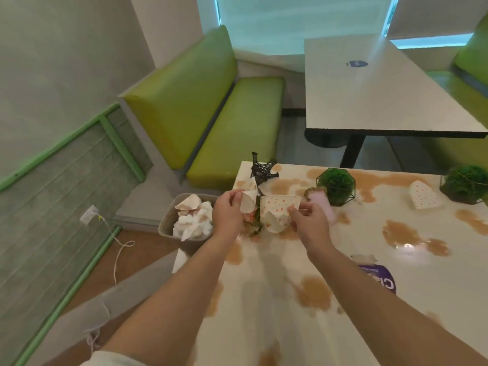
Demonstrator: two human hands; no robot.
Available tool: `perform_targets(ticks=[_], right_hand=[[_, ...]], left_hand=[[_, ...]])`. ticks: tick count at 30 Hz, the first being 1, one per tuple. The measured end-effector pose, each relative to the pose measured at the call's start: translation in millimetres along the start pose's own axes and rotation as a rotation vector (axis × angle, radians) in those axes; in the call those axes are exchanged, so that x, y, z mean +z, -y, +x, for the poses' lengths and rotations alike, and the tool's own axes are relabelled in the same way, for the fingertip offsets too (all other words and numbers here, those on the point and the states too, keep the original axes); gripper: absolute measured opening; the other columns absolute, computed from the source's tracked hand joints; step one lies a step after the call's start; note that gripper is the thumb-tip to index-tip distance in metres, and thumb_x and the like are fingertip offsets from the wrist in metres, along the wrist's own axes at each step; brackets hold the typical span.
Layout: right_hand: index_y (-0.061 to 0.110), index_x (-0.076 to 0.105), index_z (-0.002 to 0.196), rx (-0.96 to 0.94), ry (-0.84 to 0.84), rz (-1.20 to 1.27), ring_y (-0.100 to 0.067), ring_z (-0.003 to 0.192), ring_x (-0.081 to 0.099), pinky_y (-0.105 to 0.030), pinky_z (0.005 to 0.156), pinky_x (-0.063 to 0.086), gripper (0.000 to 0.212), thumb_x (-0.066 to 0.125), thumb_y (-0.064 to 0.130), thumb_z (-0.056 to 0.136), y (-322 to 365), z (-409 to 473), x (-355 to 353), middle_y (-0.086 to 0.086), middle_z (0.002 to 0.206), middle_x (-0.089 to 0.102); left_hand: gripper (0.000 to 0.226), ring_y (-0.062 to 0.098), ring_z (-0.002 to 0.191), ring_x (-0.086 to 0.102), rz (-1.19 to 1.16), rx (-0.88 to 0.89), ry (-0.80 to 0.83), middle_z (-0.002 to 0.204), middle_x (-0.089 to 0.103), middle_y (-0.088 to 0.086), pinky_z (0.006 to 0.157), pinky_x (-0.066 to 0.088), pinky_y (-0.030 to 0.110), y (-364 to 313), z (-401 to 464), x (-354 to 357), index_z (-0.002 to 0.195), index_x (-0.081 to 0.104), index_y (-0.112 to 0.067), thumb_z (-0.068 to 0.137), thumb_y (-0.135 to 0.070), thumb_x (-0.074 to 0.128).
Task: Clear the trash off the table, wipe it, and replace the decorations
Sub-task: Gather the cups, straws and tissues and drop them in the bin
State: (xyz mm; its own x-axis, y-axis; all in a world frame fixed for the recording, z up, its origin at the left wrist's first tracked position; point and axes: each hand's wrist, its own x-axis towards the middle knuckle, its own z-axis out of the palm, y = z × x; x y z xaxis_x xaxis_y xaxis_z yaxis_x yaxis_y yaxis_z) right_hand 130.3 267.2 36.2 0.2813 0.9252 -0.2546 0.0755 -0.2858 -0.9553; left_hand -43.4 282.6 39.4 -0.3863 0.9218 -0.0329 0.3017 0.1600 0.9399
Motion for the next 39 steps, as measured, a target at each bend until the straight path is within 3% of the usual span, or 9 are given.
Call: perform_targets(ticks=[2, 7, 11, 17, 20, 23, 29, 34, 39], right_hand=[[0.019, 0.057, 0.104, -0.035, 0.003, -0.031, -0.025, 0.092, 0.065, -0.045, 0.083, 0.056, 0.019, 0.069, 0.024, 0.09, 4, -4, 33, -0.003, 0.097, 0.066], [0.018, 0.058, 0.106, -0.07, 0.064, -0.118, -0.016, 0.089, 0.061, -0.022, 0.065, 0.045, 0.018, 0.067, 0.021, 0.091, 11, -9, 126, 0.001, 0.096, 0.063], [0.021, 0.054, 0.105, -0.055, 0.134, -0.207, -0.019, 0.085, 0.064, -0.032, 0.068, 0.053, 0.019, 0.066, 0.02, 0.089, 7, -4, 191, 0.0, 0.095, 0.064], [0.016, 0.053, 0.111, 0.158, 0.175, -0.194, -0.024, 0.094, 0.066, -0.04, 0.085, 0.057, 0.024, 0.065, 0.016, 0.091, -18, 16, 266, -0.002, 0.107, 0.059], [0.014, 0.053, 0.124, 0.256, 0.164, -0.121, -0.026, 0.096, 0.066, -0.039, 0.084, 0.058, 0.033, 0.062, 0.012, 0.092, -29, 27, 282, -0.007, 0.112, 0.061], [0.015, 0.047, 0.136, 0.3, 0.171, -0.116, -0.026, 0.094, 0.063, -0.032, 0.068, 0.053, 0.045, 0.057, 0.012, 0.092, -44, 33, 288, -0.007, 0.11, 0.061], [0.016, 0.05, 0.133, 0.262, 0.134, -0.216, -0.022, 0.085, 0.062, -0.029, 0.062, 0.048, 0.039, 0.053, 0.014, 0.095, -58, 30, 283, -0.001, 0.093, 0.059], [0.019, 0.056, 0.123, 0.214, 0.139, -0.213, -0.024, 0.088, 0.066, -0.036, 0.072, 0.055, 0.029, 0.053, 0.015, 0.095, -60, 30, 281, 0.002, 0.095, 0.06], [0.021, 0.059, 0.115, 0.162, 0.161, -0.205, -0.022, 0.091, 0.063, -0.034, 0.074, 0.052, 0.022, 0.053, 0.014, 0.094, -61, 24, 267, -0.004, 0.105, 0.063]], left_hand=[[0.021, 0.021, 0.101, 0.061, 0.046, -0.002, -0.027, 0.105, 0.066, 0.0, 0.089, 0.053, 0.048, 16, 16, -30, 0.108, 0.066, -0.021, 0.1, -0.03, 0.049], [0.021, 0.02, 0.096, 0.061, 0.116, -0.033, -0.111, 0.101, 0.065, -0.002, 0.088, 0.053, 0.046, 53, 54, -105, 0.108, 0.067, -0.02, 0.101, -0.028, 0.048], [0.015, 0.017, 0.095, 0.061, 0.13, -0.069, -0.147, 0.105, 0.065, -0.001, 0.085, 0.054, 0.045, 83, 80, -143, 0.098, 0.063, -0.029, 0.1, -0.028, 0.049], [0.015, 0.011, 0.096, 0.052, 0.175, -0.08, -0.147, 0.107, 0.06, -0.002, 0.081, 0.037, 0.023, 121, 97, -181, 0.102, 0.065, -0.022, 0.099, -0.019, 0.051], [0.016, 0.008, 0.094, 0.046, 0.226, -0.07, -0.114, 0.104, 0.053, -0.003, 0.077, 0.03, 0.017, 138, 102, -192, 0.105, 0.067, -0.022, 0.099, -0.019, 0.052], [0.015, 0.011, 0.093, 0.049, 0.24, -0.075, -0.128, 0.105, 0.049, -0.001, 0.08, 0.032, 0.018, 154, 110, -197, 0.102, 0.068, -0.025, 0.097, -0.019, 0.055], [0.013, 0.005, 0.085, 0.053, 0.224, -0.146, -0.097, 0.107, 0.053, -0.003, 0.078, 0.037, 0.021, 170, 122, -182, 0.1, 0.065, -0.03, 0.098, -0.027, 0.053], [0.016, 0.018, 0.1, 0.056, 0.186, -0.212, -0.175, 0.116, 0.058, -0.001, 0.087, 0.049, 0.039, 174, 136, -163, 0.101, 0.063, -0.028, 0.099, -0.026, 0.047], [0.034, 0.022, 0.122, 0.05, 0.318, -0.274, -0.063, 0.134, 0.056, 0.0, 0.098, 0.042, 0.036, 177, 138, -158, 0.131, 0.056, -0.024, 0.103, -0.024, 0.036]])
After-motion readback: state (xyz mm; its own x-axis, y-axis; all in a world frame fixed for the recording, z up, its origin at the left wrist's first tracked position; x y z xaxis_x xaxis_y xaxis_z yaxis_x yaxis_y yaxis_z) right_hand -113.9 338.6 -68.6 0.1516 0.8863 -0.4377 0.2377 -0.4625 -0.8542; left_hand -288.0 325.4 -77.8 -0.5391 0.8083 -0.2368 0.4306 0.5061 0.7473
